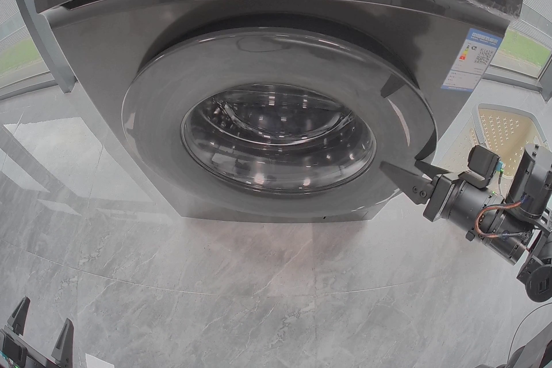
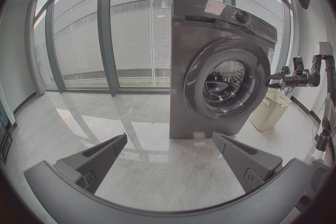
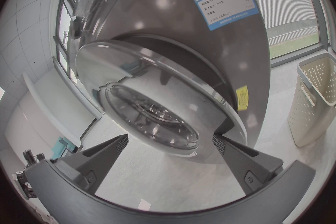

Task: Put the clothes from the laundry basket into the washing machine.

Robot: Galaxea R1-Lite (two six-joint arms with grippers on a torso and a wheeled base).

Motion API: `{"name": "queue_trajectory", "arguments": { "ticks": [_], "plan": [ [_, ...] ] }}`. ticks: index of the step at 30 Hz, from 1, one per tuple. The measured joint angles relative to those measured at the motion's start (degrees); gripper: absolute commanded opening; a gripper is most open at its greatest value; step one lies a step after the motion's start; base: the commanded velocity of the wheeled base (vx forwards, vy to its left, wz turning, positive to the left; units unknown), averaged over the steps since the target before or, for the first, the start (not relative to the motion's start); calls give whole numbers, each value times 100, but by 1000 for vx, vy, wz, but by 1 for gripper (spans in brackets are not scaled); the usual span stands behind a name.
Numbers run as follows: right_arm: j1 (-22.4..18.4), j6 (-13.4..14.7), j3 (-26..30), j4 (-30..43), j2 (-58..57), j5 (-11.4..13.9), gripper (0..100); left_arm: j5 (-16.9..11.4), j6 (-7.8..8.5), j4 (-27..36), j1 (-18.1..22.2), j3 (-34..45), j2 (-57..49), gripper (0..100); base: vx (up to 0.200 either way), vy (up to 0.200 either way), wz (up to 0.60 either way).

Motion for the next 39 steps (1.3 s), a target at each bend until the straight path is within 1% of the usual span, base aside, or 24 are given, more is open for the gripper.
{"name": "queue_trajectory", "arguments": {
  "ticks": [17,21,24,29,34,37,39],
  "plan": [
    [-138,11,-138,59,-23,20,100,0,-5,0,0,0,0,100,0,0,0],
    [-241,21,-206,74,-22,24,100,0,-7,0,0,0,0,100,0,0,0],
    [-333,29,-265,45,-26,-105,100,0,-7,-2,0,0,0,100,0,0,0],
    [-338,43,-256,17,-26,-135,100,-2,-7,0,0,0,0,100,0,0,0],
    [-305,16,-144,-62,-37,-165,100,-2,-5,0,0,0,0,100,0,0,0],
    [-176,-24,55,-115,-89,-166,100,0,-7,2,0,0,0,100,0,0,0],
    [-21,-61,267,-68,-174,-146,100,-2,-7,0,2,0,0,100,0,0,0]
  ]
}}
